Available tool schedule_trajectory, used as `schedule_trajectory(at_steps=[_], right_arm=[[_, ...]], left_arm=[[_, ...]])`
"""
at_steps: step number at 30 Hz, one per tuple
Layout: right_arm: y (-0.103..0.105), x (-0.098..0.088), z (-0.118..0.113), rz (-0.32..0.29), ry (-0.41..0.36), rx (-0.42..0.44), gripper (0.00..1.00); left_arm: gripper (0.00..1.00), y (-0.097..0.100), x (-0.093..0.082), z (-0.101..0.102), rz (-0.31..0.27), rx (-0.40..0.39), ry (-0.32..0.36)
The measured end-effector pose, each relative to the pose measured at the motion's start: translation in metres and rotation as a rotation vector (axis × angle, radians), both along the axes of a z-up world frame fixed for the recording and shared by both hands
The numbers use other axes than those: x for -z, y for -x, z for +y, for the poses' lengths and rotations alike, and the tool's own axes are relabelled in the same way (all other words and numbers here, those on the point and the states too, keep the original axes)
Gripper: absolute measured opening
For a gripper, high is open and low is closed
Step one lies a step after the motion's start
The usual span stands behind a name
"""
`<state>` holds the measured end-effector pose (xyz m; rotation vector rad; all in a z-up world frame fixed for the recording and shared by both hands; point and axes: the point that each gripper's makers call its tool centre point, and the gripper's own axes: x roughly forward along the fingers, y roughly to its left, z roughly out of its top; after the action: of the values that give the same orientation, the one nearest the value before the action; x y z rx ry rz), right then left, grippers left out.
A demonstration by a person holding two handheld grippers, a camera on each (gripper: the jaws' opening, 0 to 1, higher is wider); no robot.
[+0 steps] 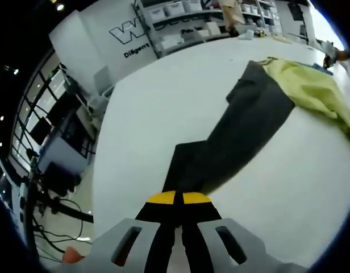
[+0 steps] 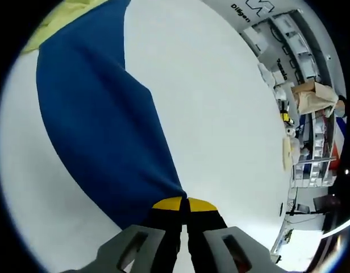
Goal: Fold the garment on the visible template until the final outline fits inside the template.
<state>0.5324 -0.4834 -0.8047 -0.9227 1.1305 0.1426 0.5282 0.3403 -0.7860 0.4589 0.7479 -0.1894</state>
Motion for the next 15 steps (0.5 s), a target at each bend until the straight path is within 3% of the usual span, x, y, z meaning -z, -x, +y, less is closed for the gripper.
schedule_trajectory(at_steps=[8, 15], right_arm=[[-0.014, 0.001, -0.019, 0.006, 0.039, 0.018, 0.00], [-0.014, -0.003, -0.019, 0.013, 0.071, 0.008, 0.00]], left_arm=[[0.00, -0.008, -0.001, 0.009, -0.002, -0.018, -0.018], [0.00, -0.014, -0.001, 0.012, -0.006, -0.021, -0.033]])
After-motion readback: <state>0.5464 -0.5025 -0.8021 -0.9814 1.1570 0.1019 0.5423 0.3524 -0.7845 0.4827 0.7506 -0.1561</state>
